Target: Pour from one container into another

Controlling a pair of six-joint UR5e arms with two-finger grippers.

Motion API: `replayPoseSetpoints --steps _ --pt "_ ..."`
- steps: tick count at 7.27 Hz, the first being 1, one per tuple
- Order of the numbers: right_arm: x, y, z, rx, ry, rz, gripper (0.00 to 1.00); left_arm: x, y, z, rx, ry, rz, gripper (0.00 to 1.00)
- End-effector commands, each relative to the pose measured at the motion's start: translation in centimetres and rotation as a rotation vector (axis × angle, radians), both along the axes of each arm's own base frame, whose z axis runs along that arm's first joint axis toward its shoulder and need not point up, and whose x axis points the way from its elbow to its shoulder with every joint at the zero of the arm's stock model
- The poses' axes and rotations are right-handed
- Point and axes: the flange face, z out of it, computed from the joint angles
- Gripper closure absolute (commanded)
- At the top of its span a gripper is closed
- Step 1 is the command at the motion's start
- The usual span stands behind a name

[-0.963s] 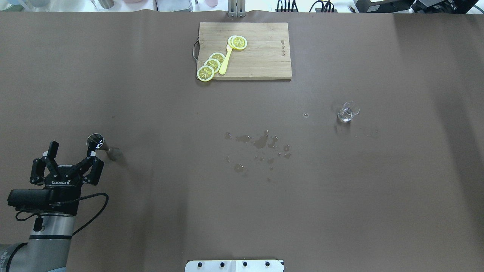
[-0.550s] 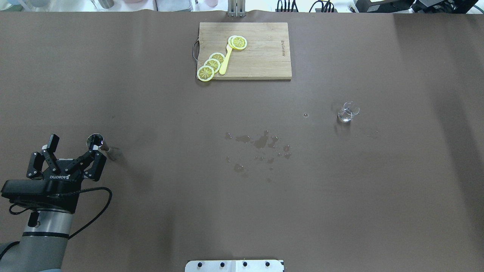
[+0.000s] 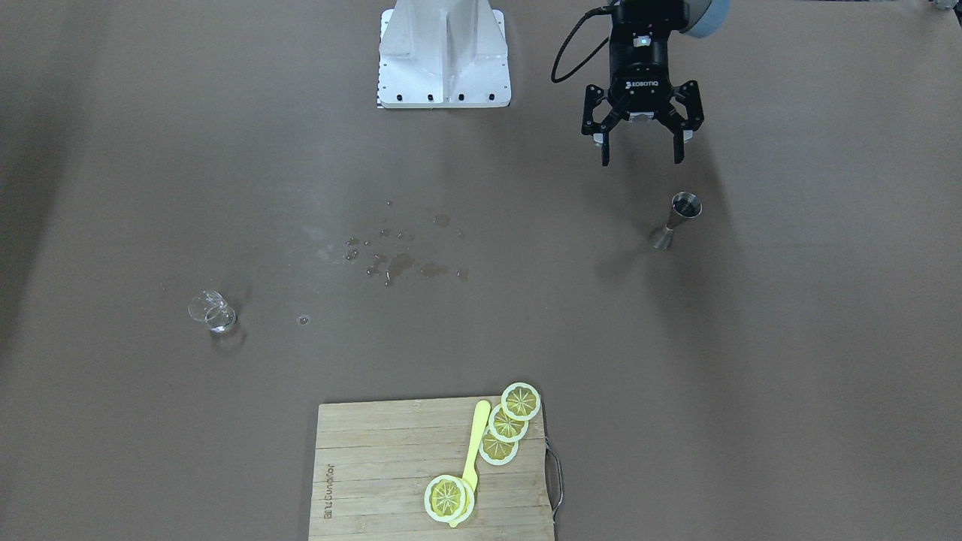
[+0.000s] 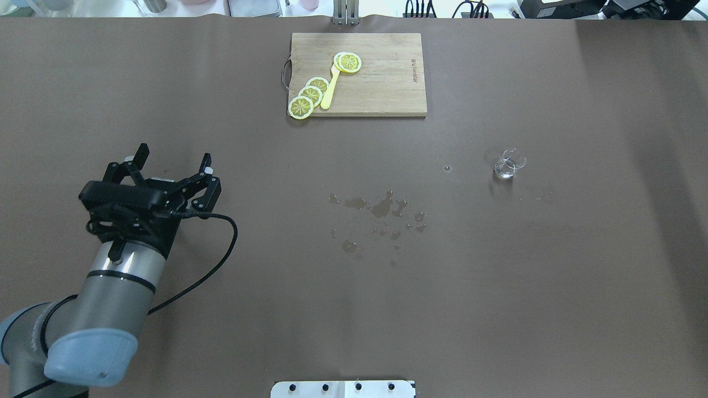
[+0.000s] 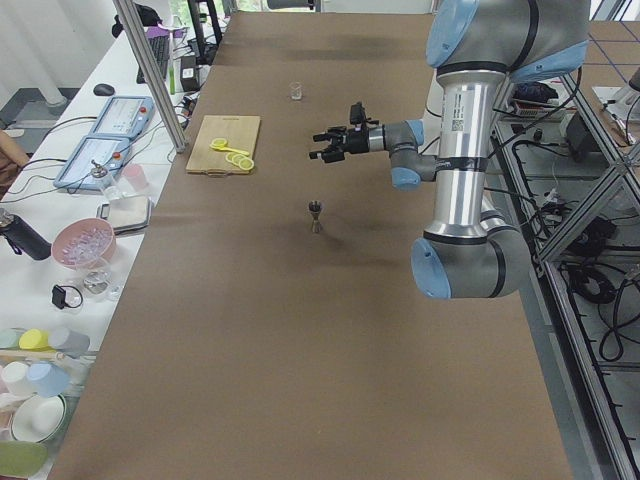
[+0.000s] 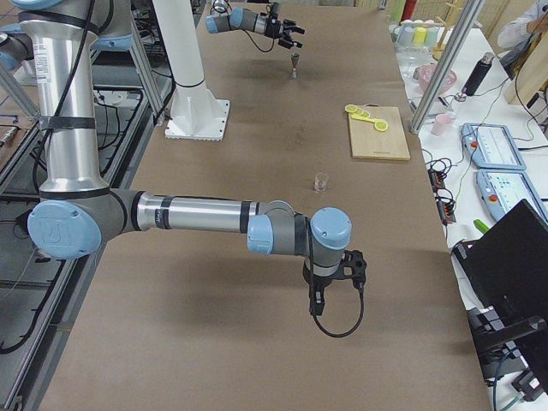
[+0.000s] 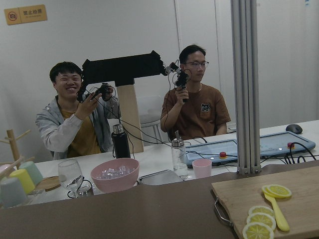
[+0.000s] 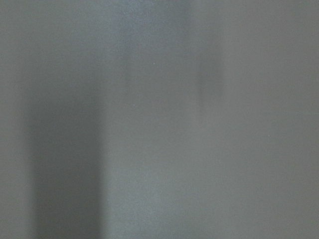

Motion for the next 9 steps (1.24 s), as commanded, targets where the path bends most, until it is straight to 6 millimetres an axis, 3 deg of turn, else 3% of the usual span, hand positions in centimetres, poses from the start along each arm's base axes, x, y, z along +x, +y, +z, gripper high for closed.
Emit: replayPoseSetpoints --steps 1,3,4,5,6,7,8,9 --pt "0.0 0.1 0.1 -0.002 -0.001 0.0 0.0 -0.2 -8.7 -2.9 -0.024 -0.077 0.115 0.01" --pt "0.0 0.0 -0.4 0.007 -0.001 0.0 0.0 -2.9 -17.2 -1.9 -0.108 -0.078 0.213 0.01" --pt "0.0 0.1 -0.5 0.008 -0.001 0.0 0.0 -3.5 -20.3 0.6 -0.174 -0.097 0.258 0.01" --pt "0.0 0.0 -0.6 0.01 -0.001 0.0 0.0 -5.7 -23.1 2.8 -0.241 -0.09 0.314 0.01" --pt "0.0 0.0 -0.6 0.01 -0.003 0.0 0.0 -10.9 -26.2 5.3 -0.32 -0.052 0.374 0.01" --pt "0.0 0.0 -0.9 0.016 -0.003 0.0 0.0 -15.1 -28.9 9.0 -0.432 0.002 0.479 0.01" --pt "0.0 0.1 -1.1 0.018 -0.003 0.0 0.0 -19.4 -30.4 12.3 -0.538 0.052 0.527 0.01" --pt "0.0 0.0 -1.2 0.019 -0.003 0.0 0.0 -23.2 -29.8 16.1 -0.643 0.097 0.548 0.01"
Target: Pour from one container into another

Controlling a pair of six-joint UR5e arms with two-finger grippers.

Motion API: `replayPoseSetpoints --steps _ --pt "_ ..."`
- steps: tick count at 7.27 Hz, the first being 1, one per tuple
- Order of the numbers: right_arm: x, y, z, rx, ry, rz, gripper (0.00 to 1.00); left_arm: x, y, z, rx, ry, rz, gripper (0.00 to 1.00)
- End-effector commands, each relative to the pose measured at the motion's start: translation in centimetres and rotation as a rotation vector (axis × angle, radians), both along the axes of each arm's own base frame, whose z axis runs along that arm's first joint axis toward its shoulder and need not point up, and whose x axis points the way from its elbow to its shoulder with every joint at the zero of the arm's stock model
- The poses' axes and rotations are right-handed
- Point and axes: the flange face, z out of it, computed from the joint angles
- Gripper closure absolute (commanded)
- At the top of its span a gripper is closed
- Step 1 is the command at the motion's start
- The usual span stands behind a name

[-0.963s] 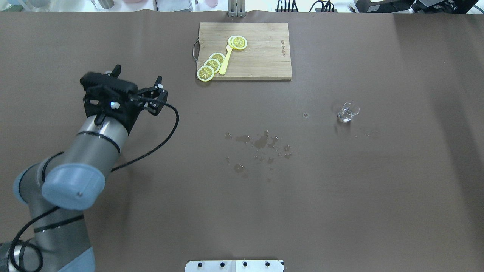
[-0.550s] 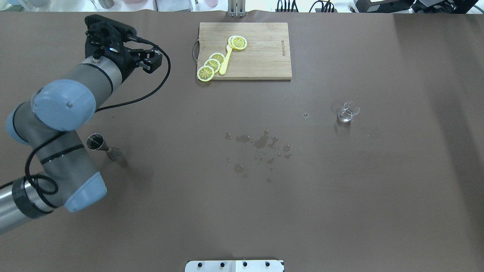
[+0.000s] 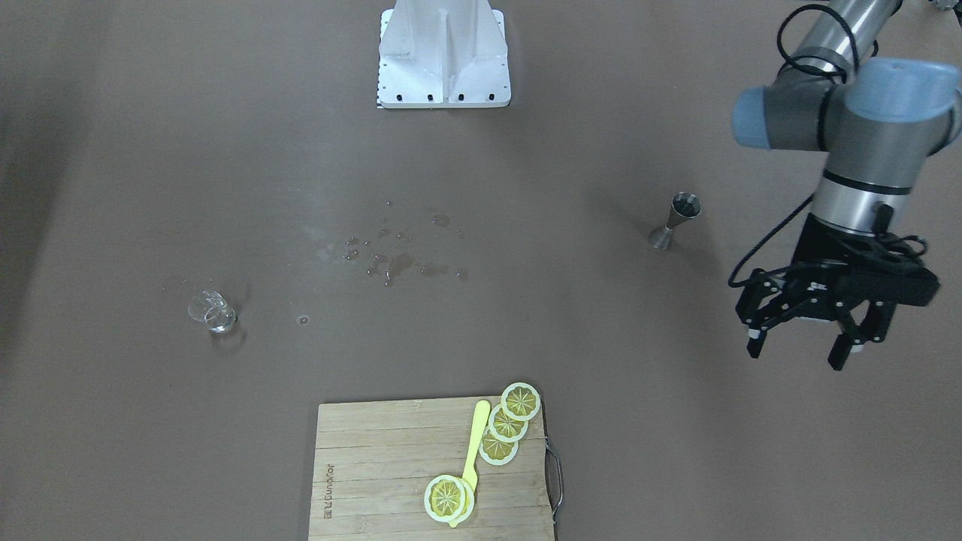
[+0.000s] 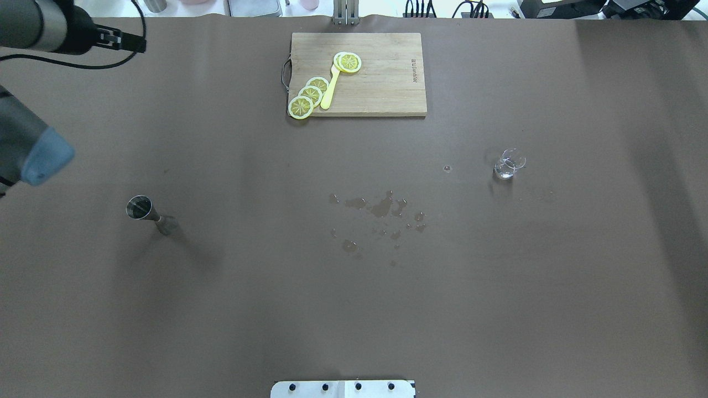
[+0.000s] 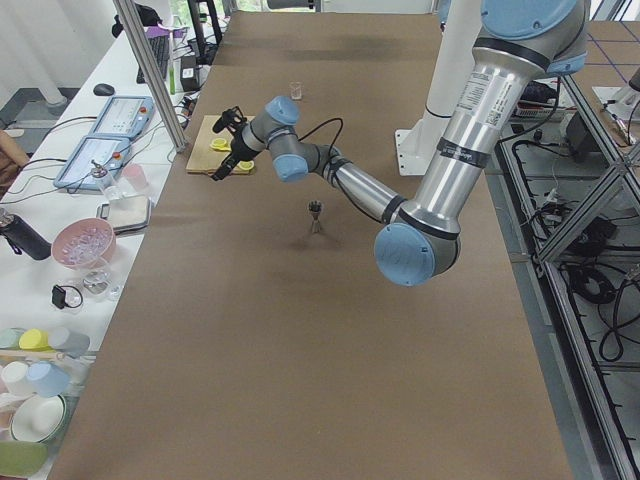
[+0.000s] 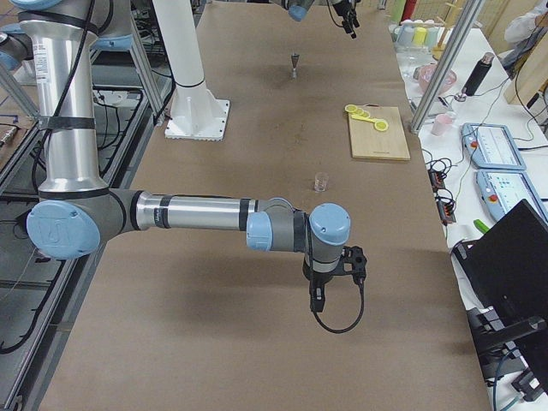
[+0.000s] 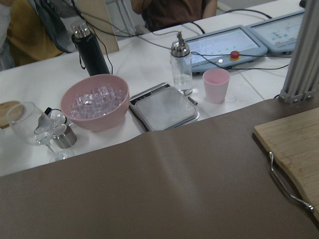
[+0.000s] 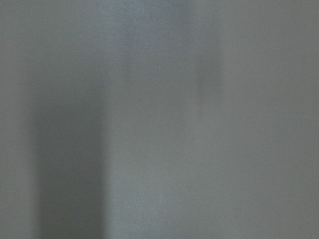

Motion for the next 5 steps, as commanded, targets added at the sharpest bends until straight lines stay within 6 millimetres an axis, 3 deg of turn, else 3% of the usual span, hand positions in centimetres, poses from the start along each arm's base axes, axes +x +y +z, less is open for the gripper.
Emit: replayPoseSetpoints --steps 1,2,3,4,5 --pt "0.0 0.0 -0.2 0.002 0.0 0.0 0.0 -7.5 1.2 7.9 -0.269 0.073 0.067 0.01" --pt "0.0 0.0 -0.2 0.004 0.0 0.0 0.0 -9.7 3.7 11.9 -0.389 0.086 0.101 0.01" --pt "0.0 0.0 -0.1 0.005 0.001 -0.001 0.0 -11.9 5.9 16.0 -0.385 0.035 0.146 0.01" --pt "0.0 0.3 0.2 -0.003 0.0 -0.001 0.0 -15.0 9.5 21.0 -0.418 0.014 0.176 0.01" --pt "0.0 0.6 0.5 -0.009 0.001 -0.001 0.0 -18.2 12.4 24.4 -0.482 0.078 0.176 0.01"
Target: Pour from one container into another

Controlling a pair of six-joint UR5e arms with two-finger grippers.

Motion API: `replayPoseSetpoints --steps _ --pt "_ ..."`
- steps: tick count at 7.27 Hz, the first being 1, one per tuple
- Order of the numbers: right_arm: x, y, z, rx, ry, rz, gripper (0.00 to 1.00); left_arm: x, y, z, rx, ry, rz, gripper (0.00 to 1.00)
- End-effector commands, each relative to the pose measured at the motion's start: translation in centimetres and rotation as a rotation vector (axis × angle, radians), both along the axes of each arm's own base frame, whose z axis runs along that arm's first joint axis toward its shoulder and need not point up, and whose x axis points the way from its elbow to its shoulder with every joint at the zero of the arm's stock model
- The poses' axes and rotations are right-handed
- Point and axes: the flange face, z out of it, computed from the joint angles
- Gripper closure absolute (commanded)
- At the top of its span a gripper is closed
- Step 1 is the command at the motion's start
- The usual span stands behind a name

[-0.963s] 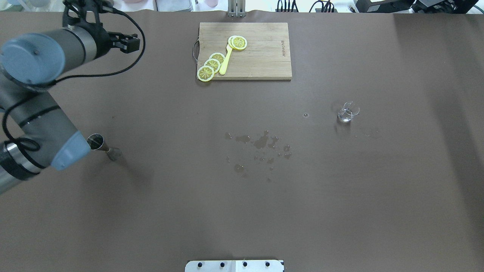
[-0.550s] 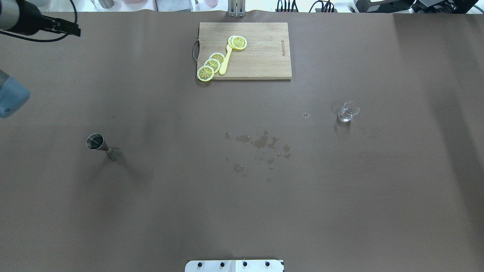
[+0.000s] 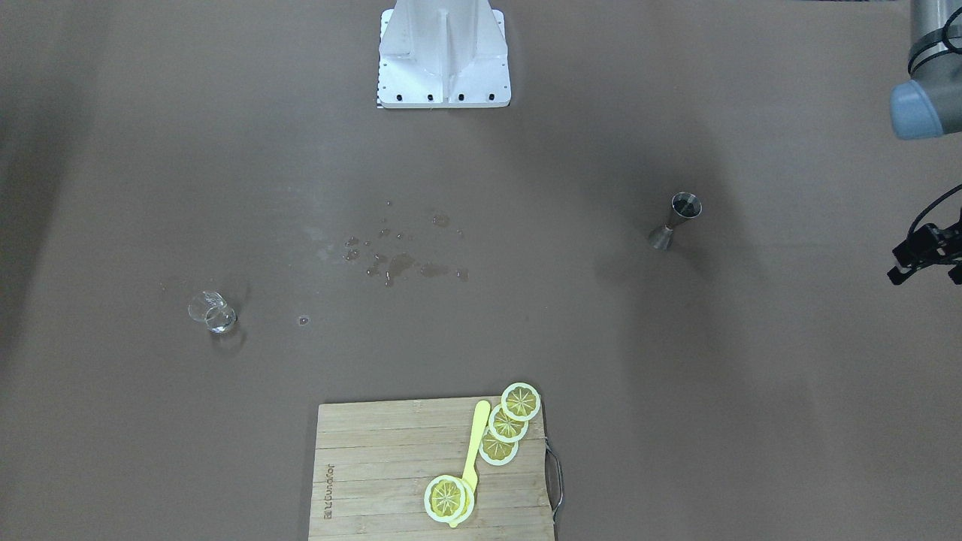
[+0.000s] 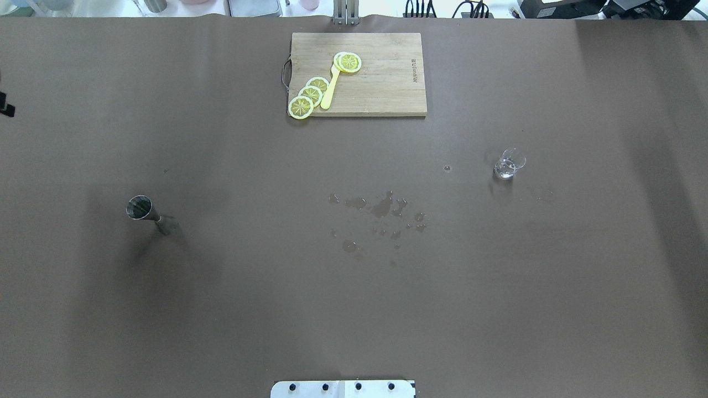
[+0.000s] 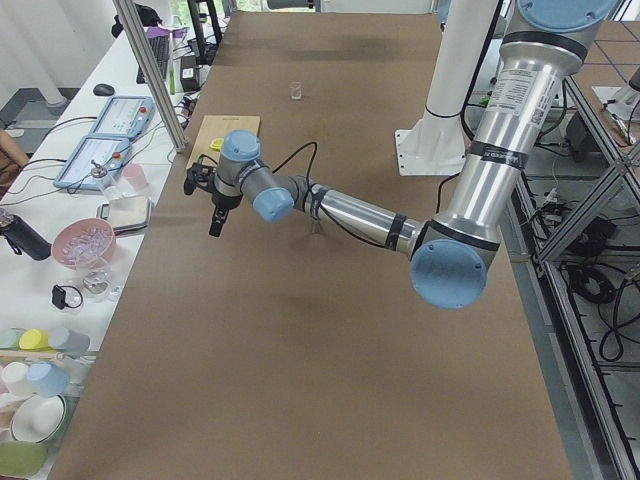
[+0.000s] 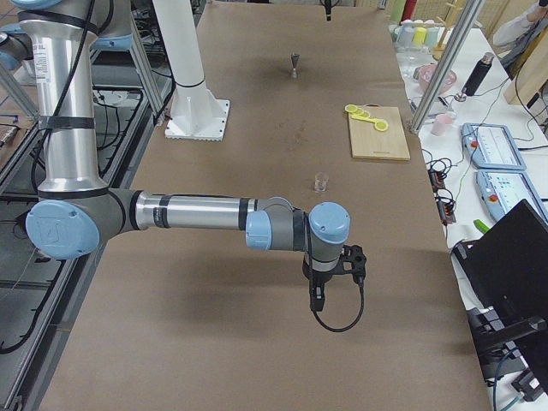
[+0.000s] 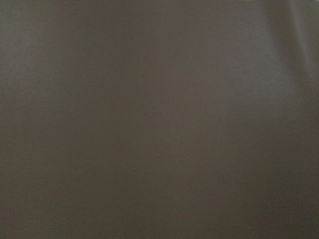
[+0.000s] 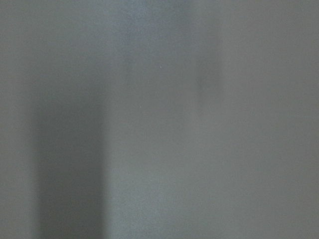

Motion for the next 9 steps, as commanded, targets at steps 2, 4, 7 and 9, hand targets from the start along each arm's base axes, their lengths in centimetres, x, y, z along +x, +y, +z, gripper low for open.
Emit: replayPoseSetpoints --steps 2,4,7,9 --pt "0.0 0.2 -0.4 0.009 -0.001 0.001 0.0 -9.0 11.1 11.5 -0.075 0.025 0.048 0.01" --pt "0.0 0.9 -0.7 0.014 -0.004 0.0 0.0 -11.2 13.9 10.5 -0.131 0.041 0.01 0.01" --pt "0.1 2.3 -1.1 0.024 0.007 -0.001 0.0 -11.0 13.6 4.4 -0.178 0.027 0.015 0.01" --pt "1.4 5.1 -1.4 0.029 0.009 0.026 0.0 -10.9 12.1 3.4 -0.147 -0.012 0.025 0.01"
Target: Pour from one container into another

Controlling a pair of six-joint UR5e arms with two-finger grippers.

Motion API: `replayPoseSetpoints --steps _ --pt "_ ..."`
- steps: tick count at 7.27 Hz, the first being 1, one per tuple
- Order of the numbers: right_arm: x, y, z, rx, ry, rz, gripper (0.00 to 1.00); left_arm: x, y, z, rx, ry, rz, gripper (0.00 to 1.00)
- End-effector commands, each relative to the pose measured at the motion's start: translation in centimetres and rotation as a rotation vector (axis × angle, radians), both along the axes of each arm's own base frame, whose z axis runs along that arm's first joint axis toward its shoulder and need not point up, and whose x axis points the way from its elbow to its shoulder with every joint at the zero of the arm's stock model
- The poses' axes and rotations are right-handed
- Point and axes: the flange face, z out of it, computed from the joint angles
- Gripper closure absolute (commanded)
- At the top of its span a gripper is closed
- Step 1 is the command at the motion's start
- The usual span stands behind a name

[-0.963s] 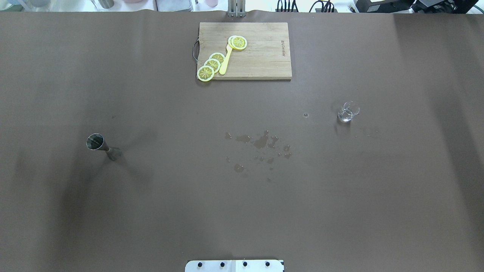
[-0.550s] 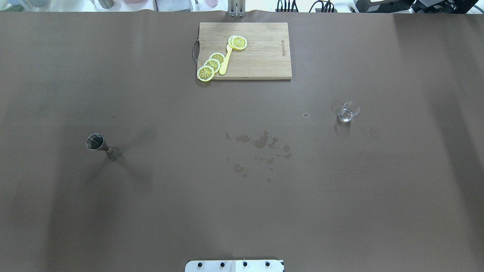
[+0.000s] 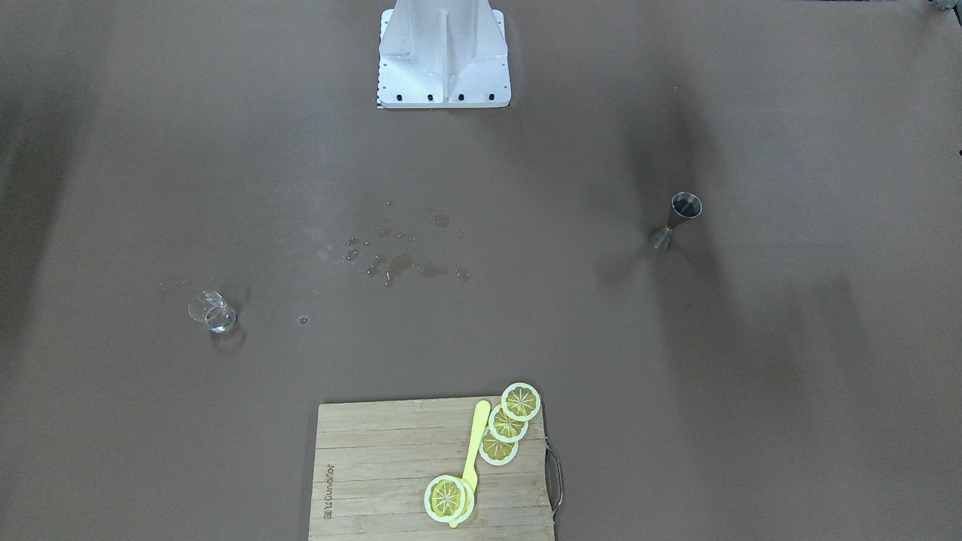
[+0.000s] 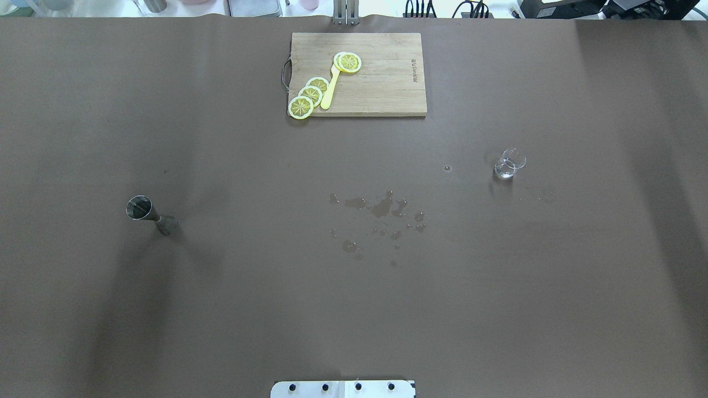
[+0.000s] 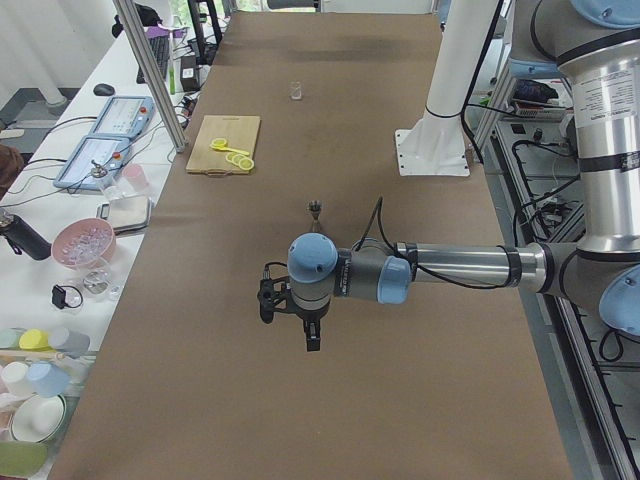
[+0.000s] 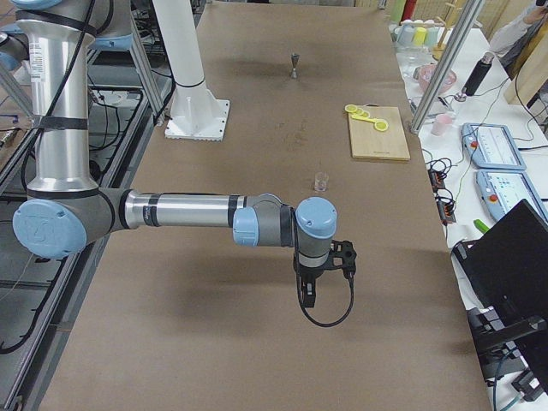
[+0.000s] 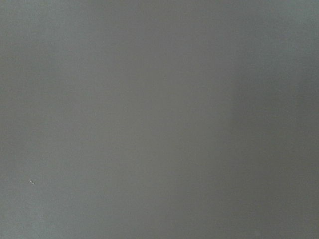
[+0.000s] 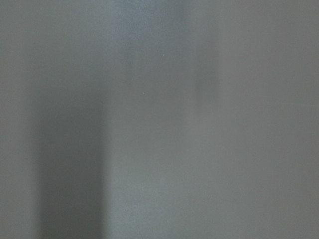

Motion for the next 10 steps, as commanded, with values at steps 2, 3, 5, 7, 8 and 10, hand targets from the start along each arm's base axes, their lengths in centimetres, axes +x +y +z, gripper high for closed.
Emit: replayPoseSetpoints --steps 2,3,5,7,8,10 --pt "0.6 2.5 -0.8 0.009 -0.011 0.017 0.0 -0.5 -1.0 -0.5 0.032 -0.091 -0.005 0.01" --pt "0.6 3.1 -1.9 0.03 -0.015 0.016 0.0 -0.3 -1.1 -0.7 0.028 -0.088 -0.011 0.01" --pt "0.6 3.1 -2.2 0.038 -0.01 0.016 0.0 -0.4 -1.3 1.5 0.004 -0.101 -0.001 0.01" --pt "0.4 3.5 -1.9 0.019 -0.043 0.015 0.0 -0.4 -1.9 1.5 -0.002 -0.099 -0.004 0.01" --pt "0.4 3.4 -1.4 0.008 -0.04 0.015 0.0 -0.4 -1.9 1.4 -0.002 -0.097 -0.006 0.01" --pt "0.4 3.2 0.8 0.023 -0.042 -0.047 0.0 -0.6 -1.4 1.8 -0.013 -0.102 -0.01 0.01"
